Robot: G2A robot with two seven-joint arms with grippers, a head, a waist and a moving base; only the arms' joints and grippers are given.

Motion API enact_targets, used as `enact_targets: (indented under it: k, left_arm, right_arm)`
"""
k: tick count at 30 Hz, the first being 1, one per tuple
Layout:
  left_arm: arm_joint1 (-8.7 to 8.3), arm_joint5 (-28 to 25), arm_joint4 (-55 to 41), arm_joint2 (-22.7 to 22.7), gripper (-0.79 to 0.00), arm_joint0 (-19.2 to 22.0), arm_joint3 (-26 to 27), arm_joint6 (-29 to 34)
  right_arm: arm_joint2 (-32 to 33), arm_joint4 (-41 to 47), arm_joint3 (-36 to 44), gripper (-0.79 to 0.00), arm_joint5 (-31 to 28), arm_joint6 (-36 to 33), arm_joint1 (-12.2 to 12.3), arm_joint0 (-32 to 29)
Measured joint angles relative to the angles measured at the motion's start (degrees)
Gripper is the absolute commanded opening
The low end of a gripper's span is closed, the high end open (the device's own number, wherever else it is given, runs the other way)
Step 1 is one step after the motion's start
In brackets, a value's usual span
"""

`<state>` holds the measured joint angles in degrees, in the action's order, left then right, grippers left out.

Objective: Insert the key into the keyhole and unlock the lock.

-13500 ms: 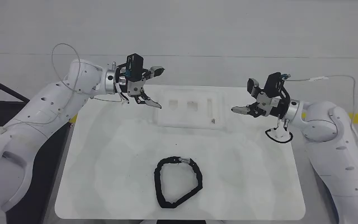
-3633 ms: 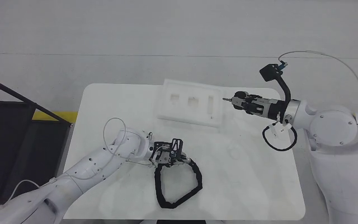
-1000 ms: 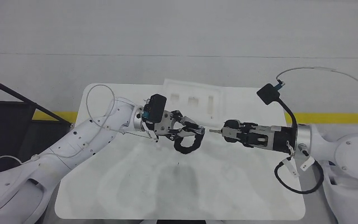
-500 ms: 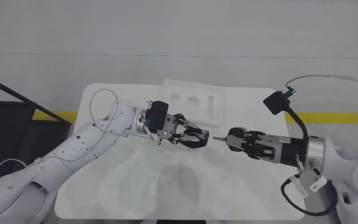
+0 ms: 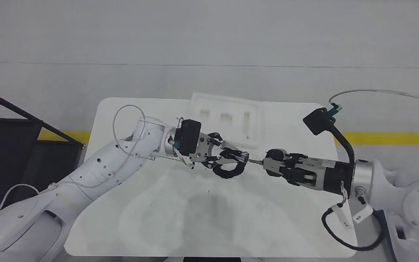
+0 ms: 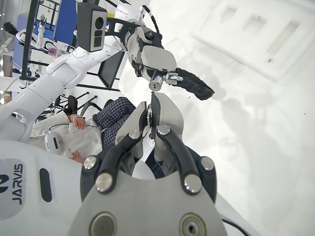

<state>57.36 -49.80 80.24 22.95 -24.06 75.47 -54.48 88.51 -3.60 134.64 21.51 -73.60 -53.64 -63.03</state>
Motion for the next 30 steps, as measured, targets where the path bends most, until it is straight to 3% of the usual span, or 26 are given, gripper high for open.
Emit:
enact_targets:
  k: [30]
  left_arm:
    - [0.22,-4.49,-6.08,1.59,-0.785,-2.49,1.11,4.5]
  right_arm:
    - [-1.84,-0.9,0.0,-0.785,-5.2,0.96,1.88,1.1]
